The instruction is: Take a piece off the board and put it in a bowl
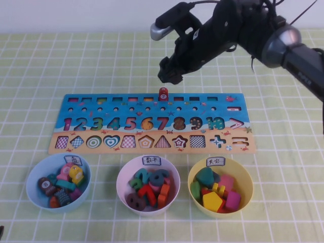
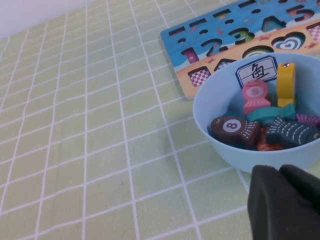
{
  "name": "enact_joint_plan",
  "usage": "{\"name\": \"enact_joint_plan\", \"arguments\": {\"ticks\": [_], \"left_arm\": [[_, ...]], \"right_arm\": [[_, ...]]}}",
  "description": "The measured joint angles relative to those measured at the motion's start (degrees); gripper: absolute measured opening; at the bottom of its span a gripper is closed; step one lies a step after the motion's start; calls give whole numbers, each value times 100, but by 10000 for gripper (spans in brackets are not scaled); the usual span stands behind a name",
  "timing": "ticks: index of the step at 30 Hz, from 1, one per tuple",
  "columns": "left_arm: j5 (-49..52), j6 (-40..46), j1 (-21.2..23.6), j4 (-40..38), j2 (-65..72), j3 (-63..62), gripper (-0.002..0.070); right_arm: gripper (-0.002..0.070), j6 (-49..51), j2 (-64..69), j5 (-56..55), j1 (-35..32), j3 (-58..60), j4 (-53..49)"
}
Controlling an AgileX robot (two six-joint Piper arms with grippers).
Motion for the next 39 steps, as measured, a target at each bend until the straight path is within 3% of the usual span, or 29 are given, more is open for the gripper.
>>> {"name": "enact_joint_plan", "arguments": {"ticks": [6, 31, 39], "left_arm": [[0, 0, 0, 0, 0, 0, -5], [0, 0, 0, 0, 0, 0, -5], [0, 0, 0, 0, 0, 0, -5]], "right_arm": [[509, -6, 197, -604, 129, -9, 127], [461, -68, 857, -1144, 150, -32, 254], [370, -68, 962, -1144, 150, -32, 254]]}}
